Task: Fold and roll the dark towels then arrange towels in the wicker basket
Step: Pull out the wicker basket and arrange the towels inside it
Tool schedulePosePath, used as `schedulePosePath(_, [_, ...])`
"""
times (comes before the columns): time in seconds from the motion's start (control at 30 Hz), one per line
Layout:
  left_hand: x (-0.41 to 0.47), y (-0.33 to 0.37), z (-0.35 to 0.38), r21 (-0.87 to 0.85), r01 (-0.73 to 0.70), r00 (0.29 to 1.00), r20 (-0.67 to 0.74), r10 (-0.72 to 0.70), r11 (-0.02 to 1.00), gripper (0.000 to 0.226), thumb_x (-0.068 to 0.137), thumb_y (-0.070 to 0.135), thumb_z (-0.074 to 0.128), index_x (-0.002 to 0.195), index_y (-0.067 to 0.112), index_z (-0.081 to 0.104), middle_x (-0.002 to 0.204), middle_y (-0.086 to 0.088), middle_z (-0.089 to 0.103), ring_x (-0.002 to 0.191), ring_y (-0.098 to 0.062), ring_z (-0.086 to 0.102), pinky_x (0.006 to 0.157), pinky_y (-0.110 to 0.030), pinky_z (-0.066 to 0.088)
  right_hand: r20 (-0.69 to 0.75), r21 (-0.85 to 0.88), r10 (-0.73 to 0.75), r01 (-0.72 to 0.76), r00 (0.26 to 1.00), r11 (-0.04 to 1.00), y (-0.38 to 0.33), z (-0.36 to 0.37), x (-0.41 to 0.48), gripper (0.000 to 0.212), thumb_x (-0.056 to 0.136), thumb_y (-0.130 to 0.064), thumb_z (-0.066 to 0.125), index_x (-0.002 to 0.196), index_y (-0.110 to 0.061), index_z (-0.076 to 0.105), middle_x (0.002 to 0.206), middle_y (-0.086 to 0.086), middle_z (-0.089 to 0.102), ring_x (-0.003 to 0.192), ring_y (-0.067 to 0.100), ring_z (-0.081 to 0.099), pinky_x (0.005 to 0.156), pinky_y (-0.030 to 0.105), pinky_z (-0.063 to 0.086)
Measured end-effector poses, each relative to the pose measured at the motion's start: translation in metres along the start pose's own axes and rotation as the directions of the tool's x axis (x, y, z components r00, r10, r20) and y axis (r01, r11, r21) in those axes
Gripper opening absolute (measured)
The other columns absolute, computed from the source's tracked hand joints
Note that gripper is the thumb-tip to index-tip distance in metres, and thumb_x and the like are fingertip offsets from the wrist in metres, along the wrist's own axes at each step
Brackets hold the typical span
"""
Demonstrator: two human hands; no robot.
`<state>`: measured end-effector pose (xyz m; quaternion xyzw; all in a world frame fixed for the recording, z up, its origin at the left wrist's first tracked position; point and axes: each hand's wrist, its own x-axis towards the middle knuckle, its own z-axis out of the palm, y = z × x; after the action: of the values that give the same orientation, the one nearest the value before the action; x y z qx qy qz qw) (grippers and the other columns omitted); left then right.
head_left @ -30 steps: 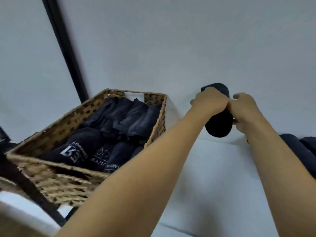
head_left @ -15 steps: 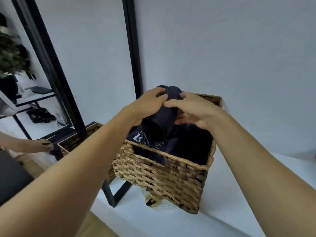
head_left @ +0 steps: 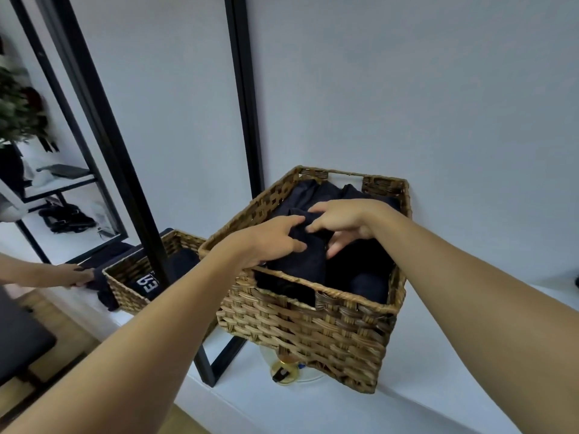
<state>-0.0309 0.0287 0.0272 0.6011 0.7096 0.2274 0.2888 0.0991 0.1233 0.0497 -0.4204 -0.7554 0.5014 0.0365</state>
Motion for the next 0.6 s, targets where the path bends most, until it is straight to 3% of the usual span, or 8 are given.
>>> schedulePosePath(0.07, [0.001,-0.002,-0.004,0.008,-0.009,0.999,0.032,0.008,1.0,0.068,0.096,0.012,0.057,0.154,0.022,0.023,0.159,-0.002,0.025,0.143,-0.019,0.028,0.104,-0.024,0.032,0.008,-0.003,0.019,-0.019,1.0,1.0,0.0,0.0,0.004,0.046,0.097,-0.018,0.058,0.139,-0.009,0.042,0.138,0.018,0.049,0.094,0.037,0.07,0.08,0.043,0.06])
schedulePosePath(0.13, [0.002,-0.002,-0.009,0.037,-0.024,0.998,0.061,0.022,0.999,0.067,0.096,0.013,0.058,0.153,0.026,0.026,0.157,-0.002,0.03,0.139,-0.017,0.034,0.104,-0.027,0.036,0.011,-0.009,0.04,-0.04,0.999,0.999,0.002,0.001,0.01,0.047,0.095,-0.024,0.062,0.135,-0.002,0.047,0.13,0.022,0.056,0.091,0.037,0.072,0.078,0.043,0.061])
schedulePosePath(0.2, [0.003,0.0,-0.008,0.143,-0.042,0.994,0.106,0.027,0.989,0.065,0.096,0.016,0.058,0.153,0.025,0.027,0.156,-0.001,0.033,0.138,-0.018,0.035,0.109,-0.029,0.032,-0.005,-0.057,0.065,-0.065,0.998,0.996,0.007,0.003,0.015,0.052,0.094,-0.028,0.063,0.134,0.001,0.047,0.13,0.026,0.056,0.086,0.036,0.073,0.074,0.04,0.062])
schedulePosePath(0.27, [0.004,0.003,-0.004,0.295,-0.056,0.988,0.157,0.009,0.954,0.066,0.097,0.026,0.058,0.154,0.022,0.024,0.158,-0.001,0.03,0.143,-0.019,0.03,0.111,-0.028,0.025,-0.027,-0.157,0.105,-0.108,0.994,0.982,0.013,0.006,0.019,0.055,0.094,-0.028,0.064,0.134,0.005,0.045,0.126,0.03,0.056,0.081,0.035,0.073,0.08,0.041,0.06])
schedulePosePath(0.4, [0.007,0.012,0.003,0.476,-0.02,0.961,0.253,-0.115,0.879,0.102,0.08,0.065,0.062,0.156,0.024,0.009,0.162,0.001,0.018,0.147,-0.022,0.022,0.118,-0.038,0.022,-0.044,-0.25,0.135,-0.142,0.99,0.958,0.013,0.005,0.025,0.048,0.097,-0.016,0.058,0.135,0.008,0.042,0.139,0.033,0.044,0.077,0.033,0.072,0.083,0.042,0.059])
schedulePosePath(0.53, [0.01,0.016,0.007,0.658,-0.013,0.937,0.271,-0.22,0.753,0.116,0.077,0.065,0.067,0.156,0.022,-0.006,0.163,-0.002,0.015,0.148,-0.025,0.02,0.116,-0.037,0.025,-0.049,-0.313,0.156,-0.164,0.986,0.935,0.009,0.006,0.031,0.055,0.095,-0.019,0.062,0.137,0.007,0.037,0.142,0.034,0.041,0.067,0.028,0.07,0.074,0.037,0.061])
schedulePosePath(0.6, [0.012,0.011,0.002,0.681,-0.003,0.937,0.258,-0.236,0.733,0.118,0.072,0.064,0.071,0.156,0.025,-0.002,0.162,-0.002,0.018,0.147,-0.027,0.023,0.117,-0.04,0.028,-0.069,-0.356,0.167,-0.181,0.983,0.917,0.01,0.007,0.035,0.047,0.096,-0.022,0.061,0.129,0.007,0.044,0.118,0.031,0.062,0.064,0.025,0.071,0.072,0.034,0.061])
